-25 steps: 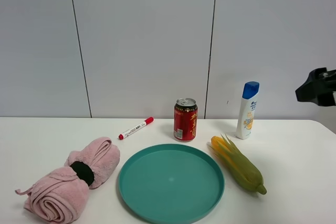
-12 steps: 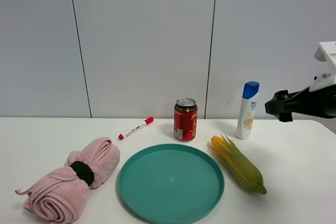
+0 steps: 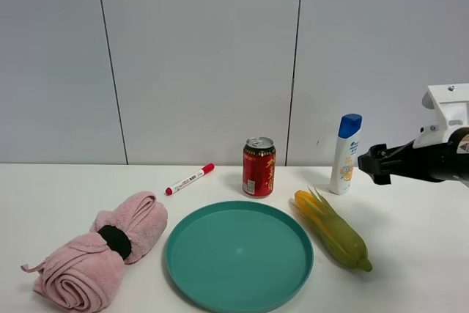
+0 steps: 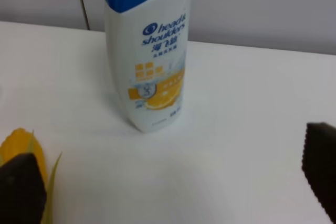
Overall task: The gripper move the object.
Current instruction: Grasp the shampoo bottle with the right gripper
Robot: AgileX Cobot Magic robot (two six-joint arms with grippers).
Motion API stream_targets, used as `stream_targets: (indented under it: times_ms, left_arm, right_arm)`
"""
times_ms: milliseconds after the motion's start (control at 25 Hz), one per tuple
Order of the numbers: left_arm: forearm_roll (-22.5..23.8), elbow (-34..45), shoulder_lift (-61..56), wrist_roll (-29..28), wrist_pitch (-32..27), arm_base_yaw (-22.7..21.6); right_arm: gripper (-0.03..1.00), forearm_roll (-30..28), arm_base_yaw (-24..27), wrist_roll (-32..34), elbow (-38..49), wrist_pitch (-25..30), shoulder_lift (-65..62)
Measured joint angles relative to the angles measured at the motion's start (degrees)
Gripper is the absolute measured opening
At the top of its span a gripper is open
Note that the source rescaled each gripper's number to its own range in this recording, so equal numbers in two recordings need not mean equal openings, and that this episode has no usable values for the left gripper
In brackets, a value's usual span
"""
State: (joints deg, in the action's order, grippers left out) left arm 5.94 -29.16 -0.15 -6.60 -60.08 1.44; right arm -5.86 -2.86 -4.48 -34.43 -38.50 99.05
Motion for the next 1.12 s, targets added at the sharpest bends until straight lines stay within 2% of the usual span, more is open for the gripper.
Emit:
stream_targets:
  times_ms: [200,400,920,1120]
  left_arm:
    - [0.0,0.0,0.0,0.0,0.0,0.0]
    - [0.0,0.0,0.0,0.0,0.0,0.0]
    - [0.0,0.0,0.0,0.0,0.0,0.0]
    - [0.0,0.0,0.0,0.0,0.0,0.0]
  right_arm:
    - [1.0,2.0,0.0,-3.3,0.0,-6.9,3.3]
    - [1.0,3.5,0.0,-5.7,0.0,-10.8,5.5]
    - [1.0,7.9,0.0,-8.3,-0.1,-16.6,7.2]
    - [1.0,8.3,0.0,-8.4,-4.4,-15.9,8.5]
